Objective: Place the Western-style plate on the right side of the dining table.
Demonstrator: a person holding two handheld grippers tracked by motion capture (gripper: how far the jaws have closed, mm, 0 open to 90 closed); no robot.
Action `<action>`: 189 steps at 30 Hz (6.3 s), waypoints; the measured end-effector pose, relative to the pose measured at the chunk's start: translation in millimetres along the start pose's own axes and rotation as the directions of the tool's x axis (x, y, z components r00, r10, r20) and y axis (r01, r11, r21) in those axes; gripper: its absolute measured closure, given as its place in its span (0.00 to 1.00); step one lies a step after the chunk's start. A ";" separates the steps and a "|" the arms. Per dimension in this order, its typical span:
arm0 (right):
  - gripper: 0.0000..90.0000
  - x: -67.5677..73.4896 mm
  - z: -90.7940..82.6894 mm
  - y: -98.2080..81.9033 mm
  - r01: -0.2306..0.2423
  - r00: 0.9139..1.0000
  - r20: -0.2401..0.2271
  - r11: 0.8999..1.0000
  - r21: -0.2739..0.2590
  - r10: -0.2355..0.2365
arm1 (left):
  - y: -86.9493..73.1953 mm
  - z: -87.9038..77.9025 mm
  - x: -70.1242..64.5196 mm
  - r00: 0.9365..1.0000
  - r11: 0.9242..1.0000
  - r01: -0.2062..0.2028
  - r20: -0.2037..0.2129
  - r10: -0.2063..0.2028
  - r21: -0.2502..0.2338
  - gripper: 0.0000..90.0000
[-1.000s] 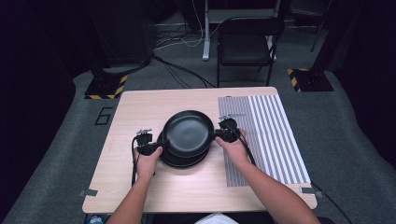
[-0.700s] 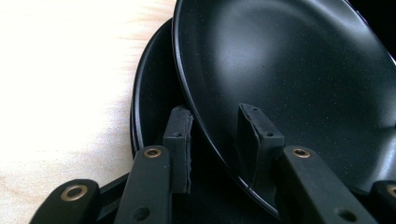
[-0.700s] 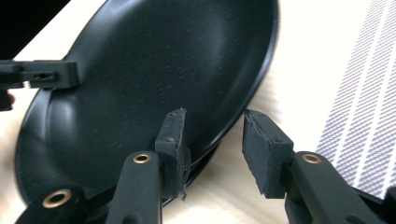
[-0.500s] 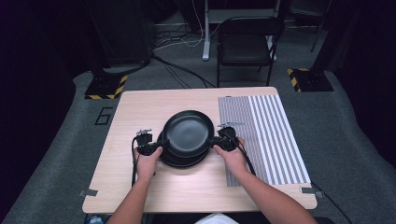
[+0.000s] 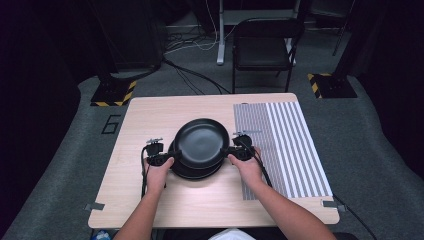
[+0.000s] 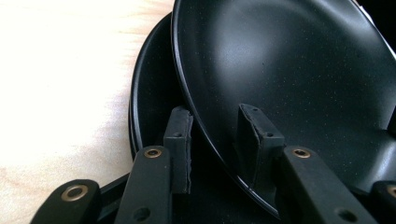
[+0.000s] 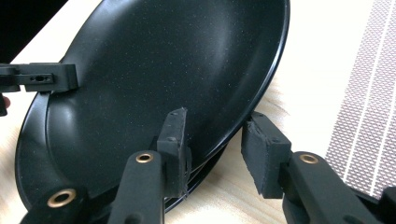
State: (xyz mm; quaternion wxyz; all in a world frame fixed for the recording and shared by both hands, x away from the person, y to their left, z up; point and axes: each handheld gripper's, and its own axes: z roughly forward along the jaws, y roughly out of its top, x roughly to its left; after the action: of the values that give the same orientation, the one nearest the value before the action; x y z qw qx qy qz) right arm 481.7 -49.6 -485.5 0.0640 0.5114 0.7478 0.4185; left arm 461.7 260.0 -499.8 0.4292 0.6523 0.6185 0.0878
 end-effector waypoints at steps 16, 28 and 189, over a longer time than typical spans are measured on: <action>0.68 -0.1 -7.9 2.1 -0.032 0.999 -0.026 0.999 0.019 0.032 | 3.5 -13.5 -9.8 0.999 0.998 -0.052 -0.002 0.052 -0.026 0.74; 0.68 2.8 -21.5 1.7 -0.002 0.999 -0.042 1.000 0.004 0.002 | 3.2 -17.6 -15.3 0.998 0.997 -0.063 0.008 0.063 -0.033 0.73; 0.68 -76.8 -148.1 -42.0 -0.167 0.979 0.076 0.961 -0.221 0.187 | 38.9 50.6 -151.2 0.930 0.958 -0.285 0.245 0.273 0.012 0.73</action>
State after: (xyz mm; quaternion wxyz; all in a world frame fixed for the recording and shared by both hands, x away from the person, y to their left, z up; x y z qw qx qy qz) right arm 410.3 -200.7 -445.0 0.1167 0.5859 0.6459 0.4753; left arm 489.6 109.0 -442.0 0.4687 0.7493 0.4647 0.0535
